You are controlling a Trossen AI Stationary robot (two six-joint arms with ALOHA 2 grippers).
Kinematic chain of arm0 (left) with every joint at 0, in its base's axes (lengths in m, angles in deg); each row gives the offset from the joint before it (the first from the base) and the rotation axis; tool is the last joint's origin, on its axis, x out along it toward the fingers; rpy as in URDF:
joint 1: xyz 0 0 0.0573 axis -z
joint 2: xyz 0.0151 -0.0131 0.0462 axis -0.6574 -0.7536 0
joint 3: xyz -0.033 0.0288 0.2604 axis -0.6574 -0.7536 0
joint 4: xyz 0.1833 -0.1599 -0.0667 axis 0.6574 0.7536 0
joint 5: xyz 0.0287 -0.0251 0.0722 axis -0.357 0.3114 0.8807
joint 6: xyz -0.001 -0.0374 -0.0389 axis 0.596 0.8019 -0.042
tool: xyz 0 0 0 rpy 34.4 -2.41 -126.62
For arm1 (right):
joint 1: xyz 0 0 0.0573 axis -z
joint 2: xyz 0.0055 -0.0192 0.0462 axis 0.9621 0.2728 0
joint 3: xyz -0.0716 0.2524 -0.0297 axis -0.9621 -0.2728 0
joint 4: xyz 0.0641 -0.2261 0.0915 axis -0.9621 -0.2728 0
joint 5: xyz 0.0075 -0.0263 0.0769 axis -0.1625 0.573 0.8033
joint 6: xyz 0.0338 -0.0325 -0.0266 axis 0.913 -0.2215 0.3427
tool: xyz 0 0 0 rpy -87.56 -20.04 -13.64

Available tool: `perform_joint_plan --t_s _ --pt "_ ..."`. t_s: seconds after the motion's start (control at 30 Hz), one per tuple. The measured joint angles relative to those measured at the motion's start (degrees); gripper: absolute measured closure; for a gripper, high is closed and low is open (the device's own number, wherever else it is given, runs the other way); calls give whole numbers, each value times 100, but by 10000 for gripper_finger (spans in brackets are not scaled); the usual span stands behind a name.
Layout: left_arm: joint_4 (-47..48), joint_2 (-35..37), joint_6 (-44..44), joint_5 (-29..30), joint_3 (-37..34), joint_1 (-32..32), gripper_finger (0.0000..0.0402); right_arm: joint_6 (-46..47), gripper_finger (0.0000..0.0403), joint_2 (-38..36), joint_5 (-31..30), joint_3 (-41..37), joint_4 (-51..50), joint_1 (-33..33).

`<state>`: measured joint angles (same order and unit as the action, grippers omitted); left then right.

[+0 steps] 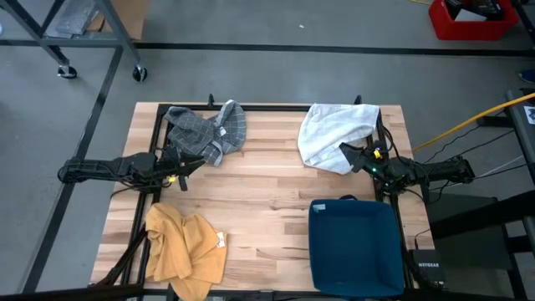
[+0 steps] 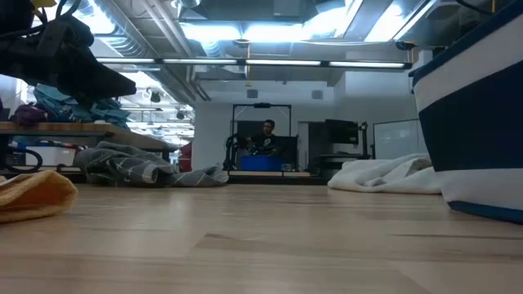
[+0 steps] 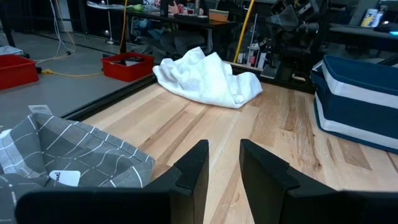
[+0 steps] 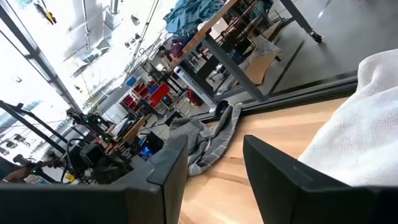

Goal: Fold towel
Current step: Fold the white kitchen towel

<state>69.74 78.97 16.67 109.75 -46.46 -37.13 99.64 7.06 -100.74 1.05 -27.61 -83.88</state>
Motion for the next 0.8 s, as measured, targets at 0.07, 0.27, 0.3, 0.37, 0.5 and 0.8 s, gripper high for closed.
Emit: perform_joint_plan --t_s 0.07,0.27,0.3,0.37,0.5,0.8 --pt "2 0 0 0 -2 2 320 -27 242 0 29 0 -41 0" --pt "-3 0 0 1 0 2 320 21 242 0 43 9 -130 0" --pt "-14 0 0 2 -2 1 320 27 242 0 42 9 -122 0" --pt "-114 0 102 2 -13 2 320 28 242 1 16 9 -120 0" --pt "-521 0 828 1 -43 0 320 -126 242 0 35 4 -96 0" --pt "-813 0 851 6 -32 0 320 -3866 242 51 189 1004 -151 0"
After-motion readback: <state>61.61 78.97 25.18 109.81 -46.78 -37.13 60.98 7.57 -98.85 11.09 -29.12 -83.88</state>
